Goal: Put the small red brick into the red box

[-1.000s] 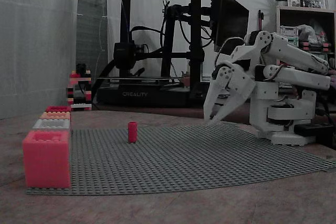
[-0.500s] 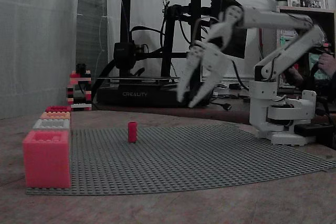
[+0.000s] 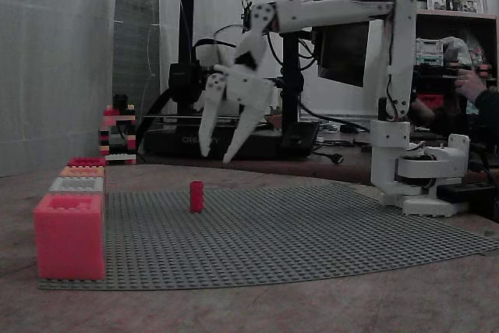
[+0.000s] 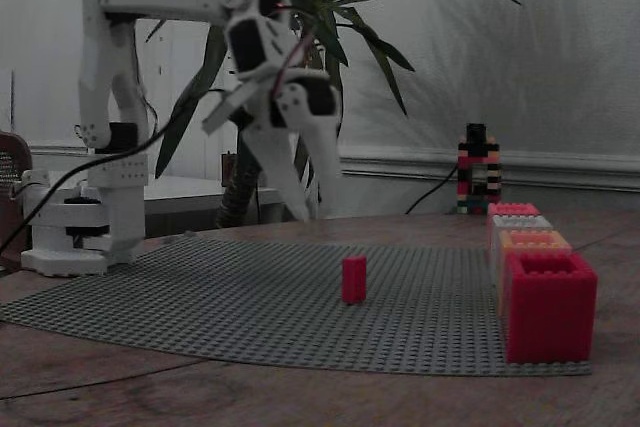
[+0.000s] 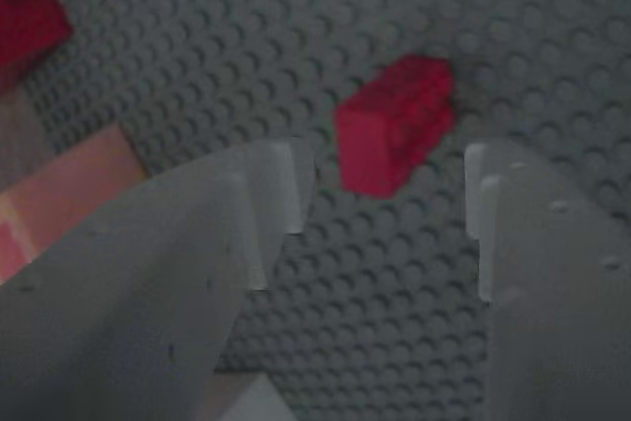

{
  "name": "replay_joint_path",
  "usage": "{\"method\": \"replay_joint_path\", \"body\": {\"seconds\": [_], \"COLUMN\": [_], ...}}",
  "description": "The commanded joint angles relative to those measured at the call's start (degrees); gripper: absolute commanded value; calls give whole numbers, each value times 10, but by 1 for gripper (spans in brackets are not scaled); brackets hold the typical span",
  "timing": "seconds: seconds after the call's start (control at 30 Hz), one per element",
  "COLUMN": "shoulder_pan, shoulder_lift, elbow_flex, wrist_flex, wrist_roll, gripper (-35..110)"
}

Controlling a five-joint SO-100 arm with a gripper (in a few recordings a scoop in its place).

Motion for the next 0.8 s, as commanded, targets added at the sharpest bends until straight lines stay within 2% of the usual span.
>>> {"method": "replay_joint_path", "body": {"seconds": [0.0, 0.77], "shoulder_pan": [-4, -26], "shoulder_lift": [-25, -147], "elbow_flex": [-86, -154], "wrist_flex": [10, -4], "wrist_roll": [6, 23], "gripper": [13, 11]}}
